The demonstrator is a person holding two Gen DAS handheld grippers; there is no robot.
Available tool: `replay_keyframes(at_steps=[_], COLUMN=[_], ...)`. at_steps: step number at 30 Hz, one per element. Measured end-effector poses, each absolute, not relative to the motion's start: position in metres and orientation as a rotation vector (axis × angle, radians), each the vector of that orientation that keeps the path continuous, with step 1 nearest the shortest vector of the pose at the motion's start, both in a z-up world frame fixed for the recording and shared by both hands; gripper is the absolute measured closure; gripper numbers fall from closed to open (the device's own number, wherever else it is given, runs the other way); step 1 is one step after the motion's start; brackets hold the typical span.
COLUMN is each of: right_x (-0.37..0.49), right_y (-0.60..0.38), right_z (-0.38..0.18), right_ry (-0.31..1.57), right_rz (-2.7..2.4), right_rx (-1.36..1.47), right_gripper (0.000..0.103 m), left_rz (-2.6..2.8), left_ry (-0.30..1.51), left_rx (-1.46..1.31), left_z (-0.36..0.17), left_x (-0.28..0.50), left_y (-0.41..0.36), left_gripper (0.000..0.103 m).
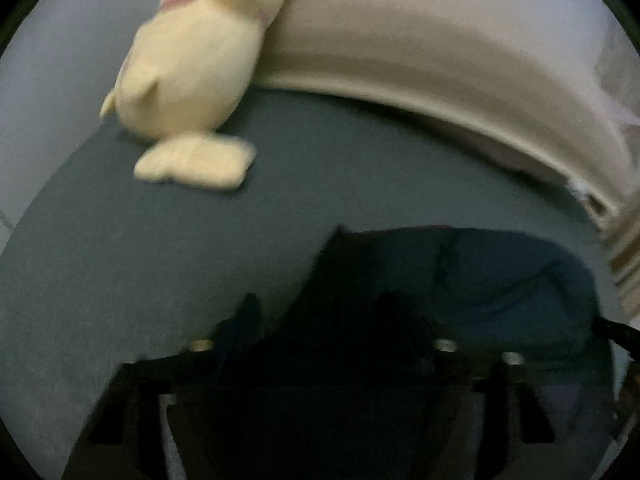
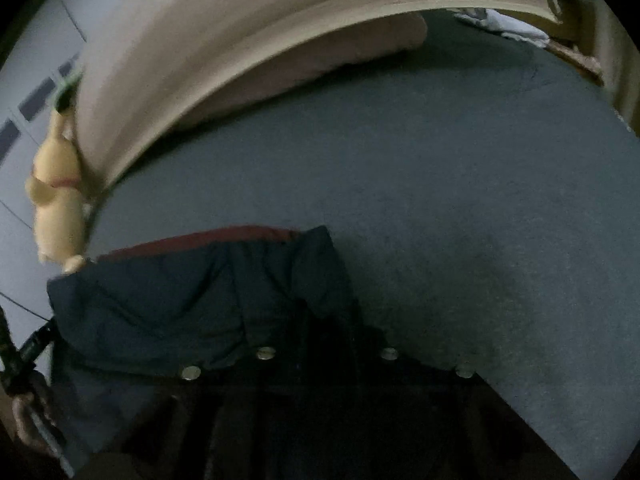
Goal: Fold large clothes
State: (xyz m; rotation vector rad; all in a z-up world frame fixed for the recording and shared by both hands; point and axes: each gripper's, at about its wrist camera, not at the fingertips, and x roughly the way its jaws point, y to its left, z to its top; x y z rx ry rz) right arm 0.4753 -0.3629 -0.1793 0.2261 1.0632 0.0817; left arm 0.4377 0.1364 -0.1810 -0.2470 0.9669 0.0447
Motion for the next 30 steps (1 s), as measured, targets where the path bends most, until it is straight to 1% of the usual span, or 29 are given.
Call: replay_keyframes(at_steps=[3, 7, 9, 10, 12, 14, 15, 16, 19, 23, 26, 28, 30], right_x=[0.481, 0.486, 0.479, 0.475, 0.465, 0.452, 0.449, 0.446, 0.444, 0.457, 0.47, 0.481, 0.487], right_y=[-0.354, -0.348, -0.352, -0.355, -0.357, -0.344, -0.337, -0.322, -0.272, -0.225, -0.214, -0.218, -0.217], right_z=[-0.186, -0.191, -0.178, -0.167, -0.148, -0.121, -0.115, -0.109, -0.109, -0.138, -0.159, -0.172, -0.18], right_ry=[1.077, 1.104, 1.064, 1.032, 0.963, 0.846, 0.821, 0.793, 0.774, 0.812, 0.849, 0.87, 0.895], right_rz=[0.039, -0.002, -0.02, -0.044, -0.098, -0.102, -0.09, -0.054, 0.054, 0.101, 0.093, 0.084, 0.078], right_rx=[0.172, 0.148, 0.159, 0.17, 0.161, 0.148, 0.147, 0.149, 0.121, 0.065, 0.027, 0.024, 0.024], right_gripper=[0.091, 0.088, 0.079, 0.062, 0.041, 0.037, 0.035, 0.032, 0.03, 0.03, 0.03, 0.03, 0.027], left_rz=[0.058, 0.105, 0.142, 0.161, 0.236, 0.323, 0.323, 0.298, 0.143, 0.071, 0.067, 0.085, 0.08], left_ry=[0.992, 0.994, 0.935, 0.899, 0.819, 0.684, 0.643, 0.613, 0.599, 0.683, 0.807, 0.829, 0.856], left_rx=[-0.288, -0.202, -0.17, -0.152, -0.087, 0.018, 0.04, 0.056, 0.074, 0.124, 0.139, 0.119, 0.116], left_z=[-0.196, -0.188, -0.17, -0.159, -0.135, -0.105, -0.097, -0.09, -0.085, -0.116, -0.146, -0.153, -0.16], left_x=[0.442, 0.44, 0.429, 0.422, 0.41, 0.395, 0.393, 0.391, 0.388, 0.403, 0.433, 0.438, 0.442], left_y=[0.143, 0.134, 0.134, 0.134, 0.128, 0.108, 0.098, 0.085, 0.039, 0.003, 0.002, 0.005, 0.006], left_gripper=[0.048, 0.046, 0.046, 0.046, 0.045, 0.04, 0.038, 0.034, 0.034, 0.034, 0.034, 0.033, 0.032])
